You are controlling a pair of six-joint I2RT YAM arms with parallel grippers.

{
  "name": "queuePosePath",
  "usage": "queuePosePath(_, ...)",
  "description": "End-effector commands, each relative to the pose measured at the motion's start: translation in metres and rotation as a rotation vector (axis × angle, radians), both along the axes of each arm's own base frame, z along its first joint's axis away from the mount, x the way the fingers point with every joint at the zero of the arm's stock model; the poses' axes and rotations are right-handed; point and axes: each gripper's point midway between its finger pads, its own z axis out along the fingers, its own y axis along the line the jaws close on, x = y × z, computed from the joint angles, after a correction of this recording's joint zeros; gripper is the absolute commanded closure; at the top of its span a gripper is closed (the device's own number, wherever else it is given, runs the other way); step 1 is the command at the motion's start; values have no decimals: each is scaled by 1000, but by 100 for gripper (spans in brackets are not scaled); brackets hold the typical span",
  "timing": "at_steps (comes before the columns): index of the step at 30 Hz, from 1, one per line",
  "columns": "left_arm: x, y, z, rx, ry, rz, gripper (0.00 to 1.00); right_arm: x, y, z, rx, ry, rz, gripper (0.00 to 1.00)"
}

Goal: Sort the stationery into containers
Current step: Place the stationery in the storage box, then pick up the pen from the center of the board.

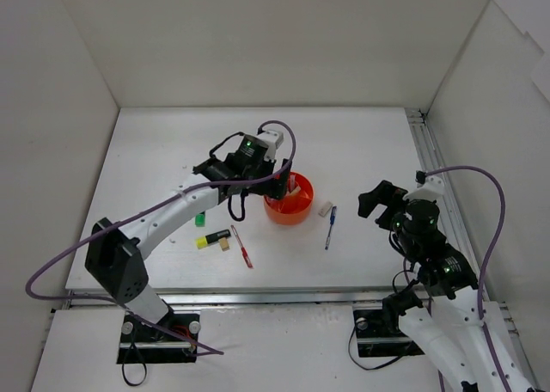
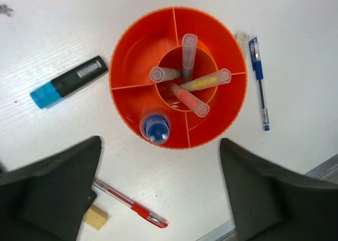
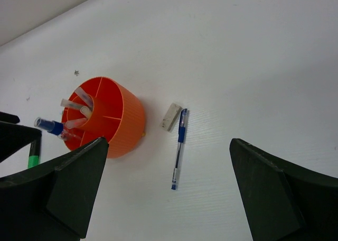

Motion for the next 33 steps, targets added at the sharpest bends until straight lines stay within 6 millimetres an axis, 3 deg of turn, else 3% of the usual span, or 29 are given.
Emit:
queuePosePath(1, -3, 16, 68, -75, -167, 32, 4, 9, 17, 34, -30, -92, 120, 2)
queuePosePath(3, -12, 26, 87, -100, -208, 42, 0, 9, 28, 35, -52, -109, 197, 2)
queuePosePath(5, -17, 45, 86, -63, -234, 102, 0, 9, 44, 38, -77, -136, 296, 2)
queuePosePath(6, -22, 55, 98, -84, -254, 137, 0, 9, 47, 40, -94, -140, 318, 2)
queuePosePath(8, -27, 77, 93, -46, -264, 211, 0, 11, 61, 30, -150, -105, 388, 2)
queuePosePath(9, -35, 86, 102, -77, -277, 246, 0, 11, 67, 30, -160, -100, 414, 2)
queuePosePath(13, -53, 129, 89, -50, -277, 408, 0, 8, 122, 1, -238, -18, 577, 2)
queuePosePath(17, -76, 158, 80, -81, -264, 507, 0, 3, 168, -10, -308, -10, 674, 2)
queuePosePath(22, -91, 179, 63, -79, -231, 581, 0, -24, 231, -31, -455, -21, 787, 2)
queuePosePath(24, -94, 181, 62, -87, -224, 594, 0, -28, 257, -46, -451, 10, 830, 2)
queuePosePath(25, -94, 186, 60, -85, -222, 613, 0, -29, 268, -65, -470, 49, 855, 2)
queuePosePath(27, -97, 187, 58, -93, -216, 617, 0, -33, 294, -68, -445, 28, 899, 2)
queuePosePath(28, -99, 190, 56, -88, -214, 624, 0, -32, 305, -79, -471, 46, 915, 2)
queuePosePath(33, -109, 202, 47, -82, -192, 672, 0, -39, 337, -123, -552, 94, 998, 2)
